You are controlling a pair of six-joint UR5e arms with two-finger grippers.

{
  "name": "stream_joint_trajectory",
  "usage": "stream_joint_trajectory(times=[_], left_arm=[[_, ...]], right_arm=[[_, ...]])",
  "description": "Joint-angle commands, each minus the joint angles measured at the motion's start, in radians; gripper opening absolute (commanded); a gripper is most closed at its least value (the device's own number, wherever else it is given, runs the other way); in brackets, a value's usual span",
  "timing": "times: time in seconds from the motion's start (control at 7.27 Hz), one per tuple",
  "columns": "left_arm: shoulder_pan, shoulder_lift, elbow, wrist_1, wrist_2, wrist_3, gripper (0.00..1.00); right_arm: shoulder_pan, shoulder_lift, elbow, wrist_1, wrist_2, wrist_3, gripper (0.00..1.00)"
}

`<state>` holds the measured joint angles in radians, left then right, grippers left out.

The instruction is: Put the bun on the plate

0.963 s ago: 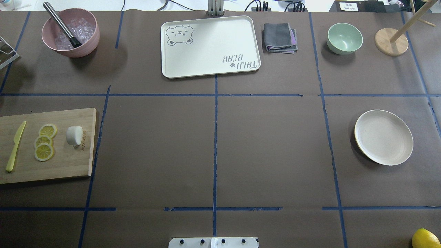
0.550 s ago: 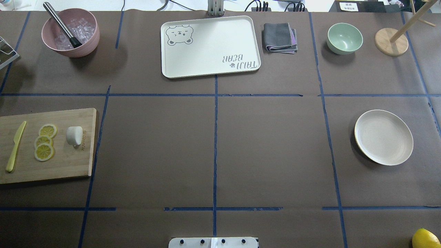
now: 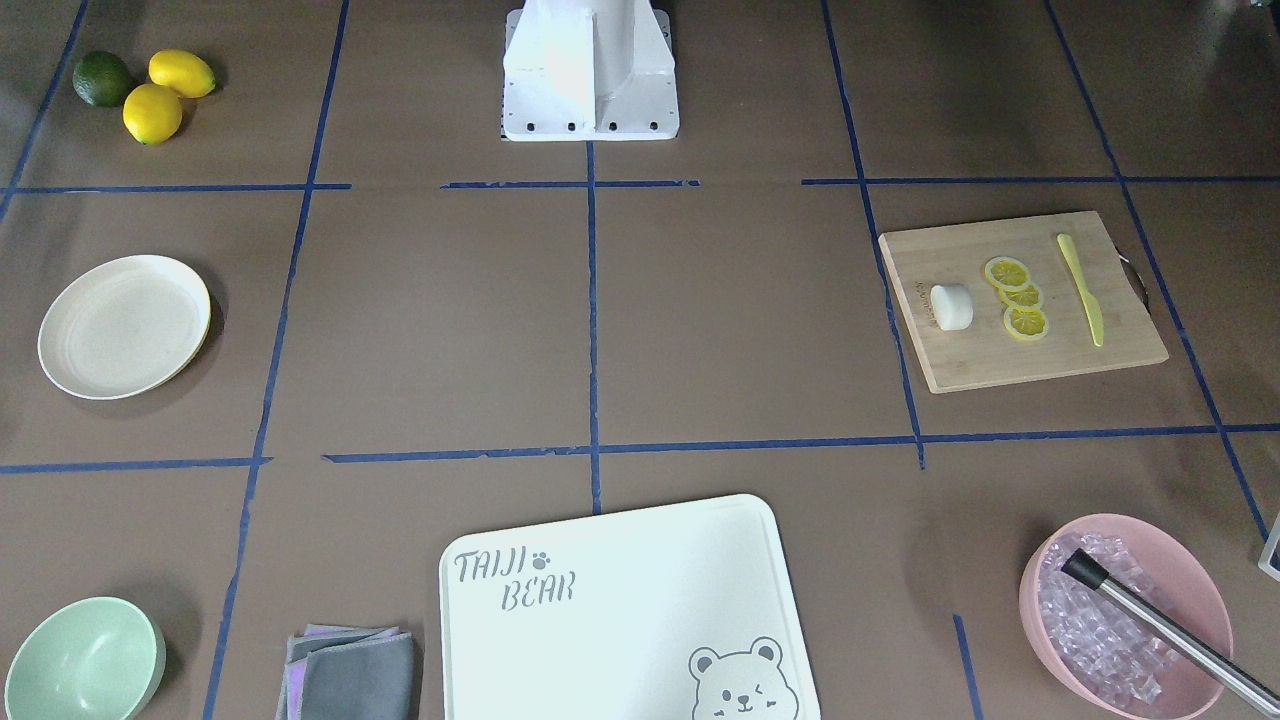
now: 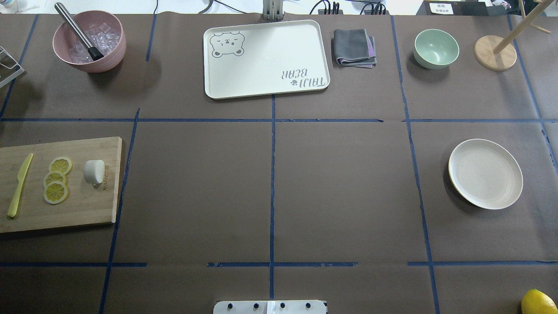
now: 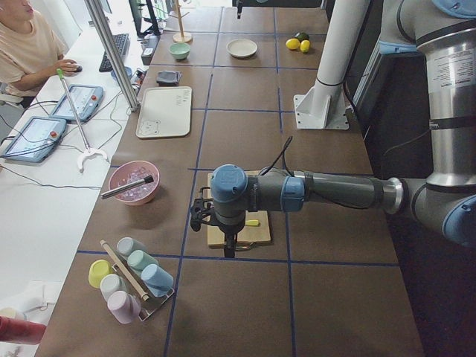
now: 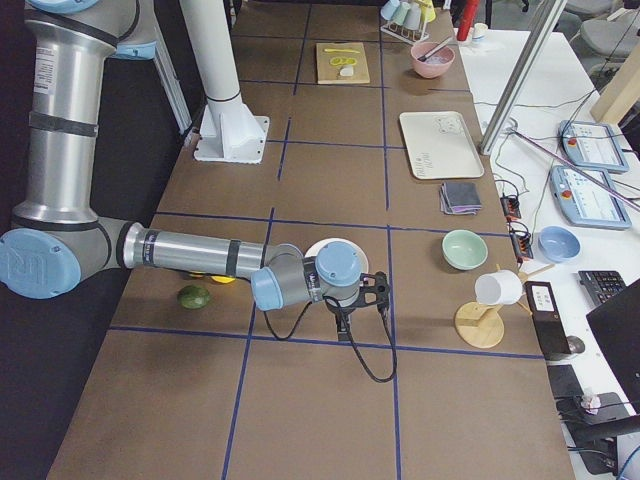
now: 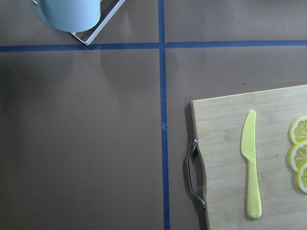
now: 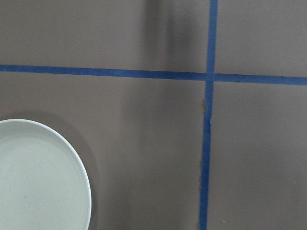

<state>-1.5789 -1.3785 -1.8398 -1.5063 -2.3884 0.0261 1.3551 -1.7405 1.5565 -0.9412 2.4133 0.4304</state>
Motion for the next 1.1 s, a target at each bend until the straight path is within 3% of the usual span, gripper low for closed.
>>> stream_joint_trajectory(times=[0.0,0.55,0.96], left_arm=[[0.000,0.001,-0.001,0.000,0.000,0.000,1.00],[0.000,0.003,0.001,0.000,0.000,0.000,1.00],[0.000,0.003,0.001,0.000,0.000,0.000,1.00]], right_arm=[[-0.129,-0.007,-0.058,0.244,-0.016,0.219,0.97],[-0.241,-0.002,-0.084,0.262,-0.065,0.240,0.91],[-0.257,0.003,-0.087,0.260,-0.062,0.240,0.59]])
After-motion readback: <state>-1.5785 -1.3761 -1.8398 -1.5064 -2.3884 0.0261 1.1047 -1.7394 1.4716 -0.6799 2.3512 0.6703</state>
